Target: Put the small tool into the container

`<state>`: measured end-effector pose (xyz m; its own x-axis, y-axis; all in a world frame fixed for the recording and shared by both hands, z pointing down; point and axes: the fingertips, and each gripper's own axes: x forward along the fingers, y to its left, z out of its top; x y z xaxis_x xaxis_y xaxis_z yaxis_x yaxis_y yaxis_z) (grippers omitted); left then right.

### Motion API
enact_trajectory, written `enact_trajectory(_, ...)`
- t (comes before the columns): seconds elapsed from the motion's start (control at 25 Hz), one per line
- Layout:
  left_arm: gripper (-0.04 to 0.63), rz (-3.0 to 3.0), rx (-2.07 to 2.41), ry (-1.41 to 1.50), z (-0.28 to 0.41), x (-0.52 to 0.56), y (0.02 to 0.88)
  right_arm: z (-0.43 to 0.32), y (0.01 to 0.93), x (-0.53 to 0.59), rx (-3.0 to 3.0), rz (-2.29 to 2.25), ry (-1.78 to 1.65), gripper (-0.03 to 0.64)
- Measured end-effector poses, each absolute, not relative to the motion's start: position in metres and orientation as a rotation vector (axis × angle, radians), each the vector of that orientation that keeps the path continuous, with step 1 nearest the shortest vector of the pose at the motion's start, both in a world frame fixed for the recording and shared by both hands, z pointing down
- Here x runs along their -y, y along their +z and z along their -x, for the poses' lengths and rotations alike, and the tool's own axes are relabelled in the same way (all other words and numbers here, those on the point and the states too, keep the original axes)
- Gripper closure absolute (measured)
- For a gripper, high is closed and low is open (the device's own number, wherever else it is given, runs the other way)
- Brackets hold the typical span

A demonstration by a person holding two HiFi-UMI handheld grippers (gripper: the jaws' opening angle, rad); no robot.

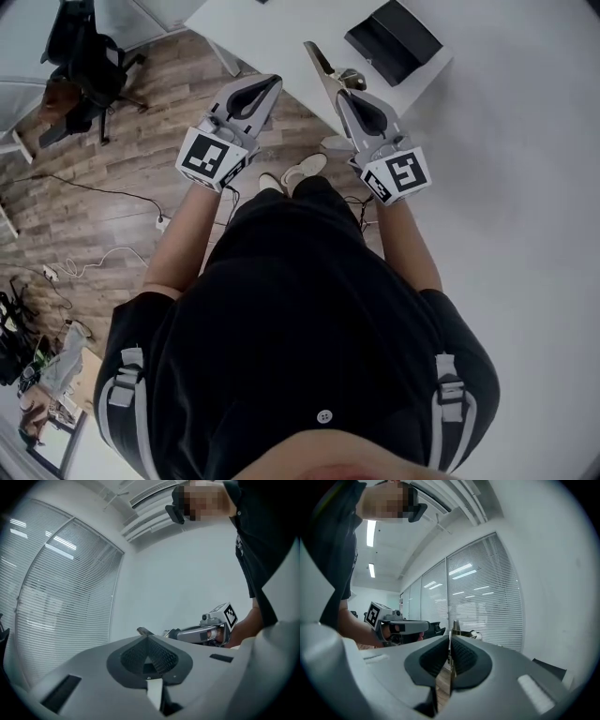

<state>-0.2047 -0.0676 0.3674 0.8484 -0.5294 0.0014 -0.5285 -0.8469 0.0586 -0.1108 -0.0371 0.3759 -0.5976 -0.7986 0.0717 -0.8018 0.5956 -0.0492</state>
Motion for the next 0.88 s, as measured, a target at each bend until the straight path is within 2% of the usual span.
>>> enact_trajectory(0.52,0.588,-3.059,0.607,0.013,0.100,0.131,0.366,0.025,0.380,0.105,2.711,-1.528,0.134,0.595)
enact_trajectory(0.88,0.588,-3.083,0.479,0.088,0.027,0.163,0.394,-0.040,0.428,0.127,2.567,-1.598,0.330,0.595)
